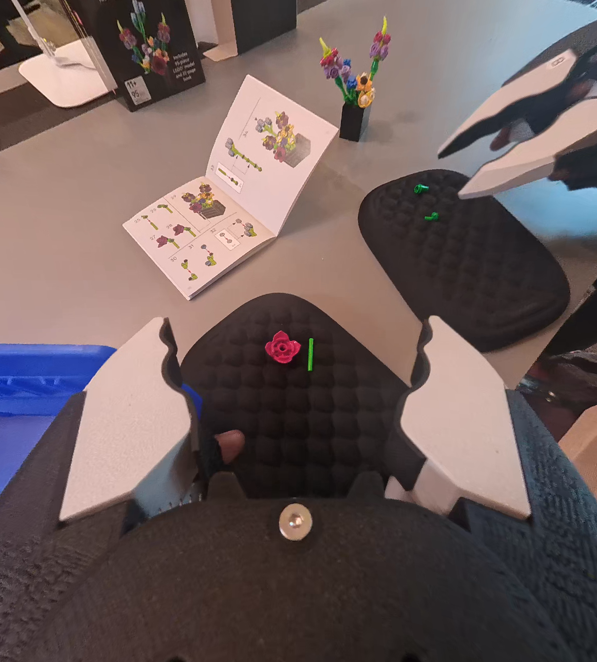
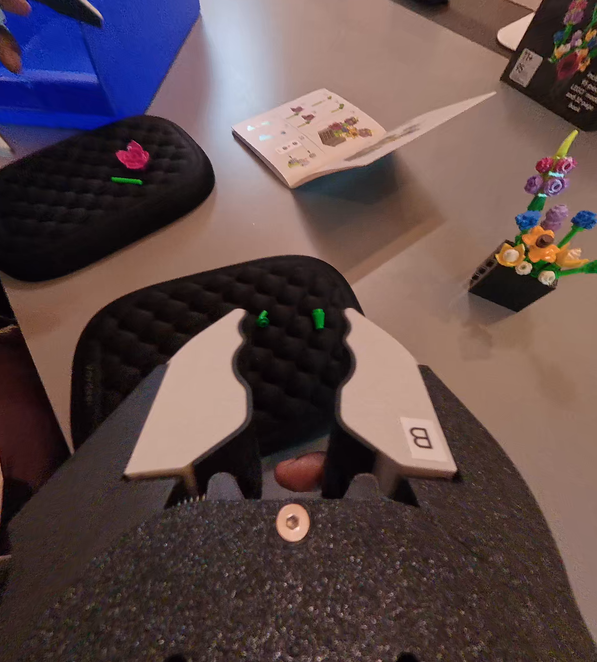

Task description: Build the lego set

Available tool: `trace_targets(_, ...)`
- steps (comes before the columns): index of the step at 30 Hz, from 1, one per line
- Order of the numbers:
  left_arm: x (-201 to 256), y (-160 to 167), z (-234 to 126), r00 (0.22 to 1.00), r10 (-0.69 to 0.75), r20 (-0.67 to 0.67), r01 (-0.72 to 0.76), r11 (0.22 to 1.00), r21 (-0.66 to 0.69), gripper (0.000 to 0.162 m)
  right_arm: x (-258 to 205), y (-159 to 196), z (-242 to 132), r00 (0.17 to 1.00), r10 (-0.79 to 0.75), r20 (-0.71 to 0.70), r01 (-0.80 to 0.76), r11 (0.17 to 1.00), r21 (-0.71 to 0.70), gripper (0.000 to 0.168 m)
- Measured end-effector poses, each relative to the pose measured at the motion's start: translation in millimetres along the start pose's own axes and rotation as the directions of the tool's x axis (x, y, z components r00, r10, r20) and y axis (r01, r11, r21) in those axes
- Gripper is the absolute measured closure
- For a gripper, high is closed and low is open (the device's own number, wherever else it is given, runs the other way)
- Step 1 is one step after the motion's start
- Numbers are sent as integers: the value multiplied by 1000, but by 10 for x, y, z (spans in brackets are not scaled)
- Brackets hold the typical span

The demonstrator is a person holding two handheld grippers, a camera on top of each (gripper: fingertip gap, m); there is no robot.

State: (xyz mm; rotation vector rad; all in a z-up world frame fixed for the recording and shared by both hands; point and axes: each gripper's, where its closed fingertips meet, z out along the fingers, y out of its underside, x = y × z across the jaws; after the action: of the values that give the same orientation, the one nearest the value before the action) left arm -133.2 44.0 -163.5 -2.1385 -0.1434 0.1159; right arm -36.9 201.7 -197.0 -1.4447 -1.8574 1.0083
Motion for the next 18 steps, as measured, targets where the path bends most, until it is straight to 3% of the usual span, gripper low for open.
trace_targets(4,73,-49,-23,999,3,-39,-1,999,33,40,70,64,9,1000,-1,-20,0,1000,-28,144)
trace_targets(10,121,47,-9,997,8,-71,-9,1000,-14,47,124,67,82,1000,-1,-10,0,998,-62,146)
trace_targets(14,117,143,19,998,42,-56,-45,997,-55,62,139,42,113,999,-49,-6,48,995,-91,152)
trace_targets(18,63,223,71,998,51,-34,-55,994,-98,89,167,-4,123,998,-56,4,56,993,-103,155)
